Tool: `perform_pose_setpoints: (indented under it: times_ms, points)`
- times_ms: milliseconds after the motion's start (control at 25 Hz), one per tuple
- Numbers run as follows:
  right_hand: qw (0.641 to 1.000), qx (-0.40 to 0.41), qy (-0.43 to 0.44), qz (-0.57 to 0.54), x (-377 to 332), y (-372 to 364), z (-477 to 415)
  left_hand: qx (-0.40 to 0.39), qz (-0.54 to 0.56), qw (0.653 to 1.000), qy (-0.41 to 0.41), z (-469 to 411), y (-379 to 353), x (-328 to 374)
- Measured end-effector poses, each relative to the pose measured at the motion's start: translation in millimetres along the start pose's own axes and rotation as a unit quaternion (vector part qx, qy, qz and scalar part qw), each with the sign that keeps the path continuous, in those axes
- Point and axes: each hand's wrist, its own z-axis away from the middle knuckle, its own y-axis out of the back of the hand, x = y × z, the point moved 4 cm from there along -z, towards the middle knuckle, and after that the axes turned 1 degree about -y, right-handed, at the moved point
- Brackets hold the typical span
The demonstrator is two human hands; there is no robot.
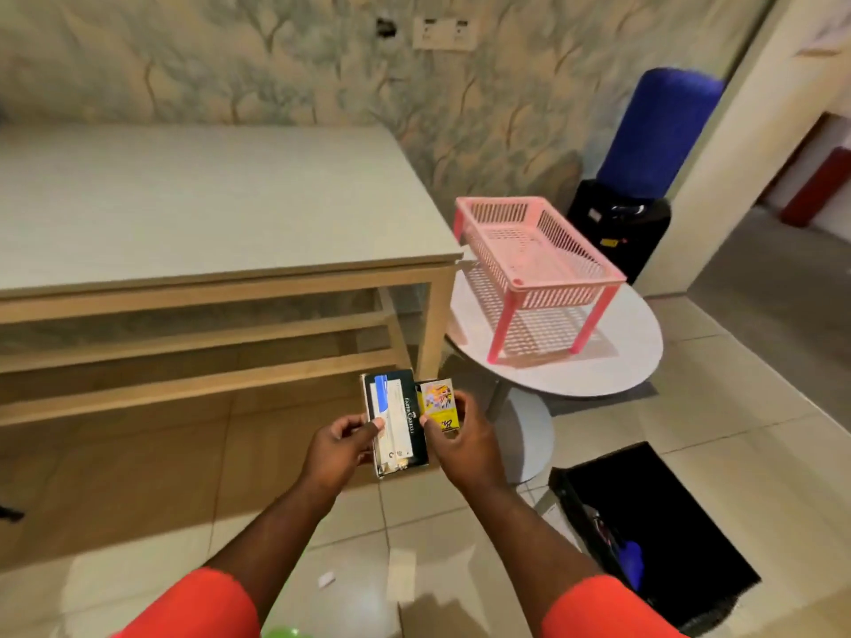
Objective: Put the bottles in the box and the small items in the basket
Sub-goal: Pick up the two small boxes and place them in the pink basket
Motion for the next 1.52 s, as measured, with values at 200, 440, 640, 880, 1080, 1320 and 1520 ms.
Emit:
perform_pose_setpoints:
  times_ms: [200, 440, 640, 880, 1080, 1320, 1520]
  points:
    - [0.999, 0.035, 0.019, -0.003, 0, 73, -71, -0.031, -0.022, 0.999, -0.038, -46, -91, 45]
    - [0.996, 0.061, 0.06, 0.007, 20, 159, -187, -0.032, -0.059, 0.994, -0.081, -116, -204, 89]
    - [0.994, 0.062, 0.084, 0.012, 19, 214, -275, -0.024, -0.053, 0.991, -0.121, -159, -282, 144]
    - [0.994, 0.074, 0.084, 0.017, 15, 245, -371, 0.01, -0.075, 0.99, -0.123, -227, -340, 194]
    - [0.995, 0.062, 0.065, 0.05, 31, 238, -435, -0.012, -0.084, 0.991, -0.106, -293, -361, 199]
    - [0.998, 0.015, 0.011, 0.067, 61, 206, -481, 0.028, -0.187, 0.981, -0.051, -357, -357, 176]
    - [0.996, -0.008, -0.017, 0.09, 81, 199, -493, 0.022, -0.383, 0.922, -0.052, -371, -370, 182]
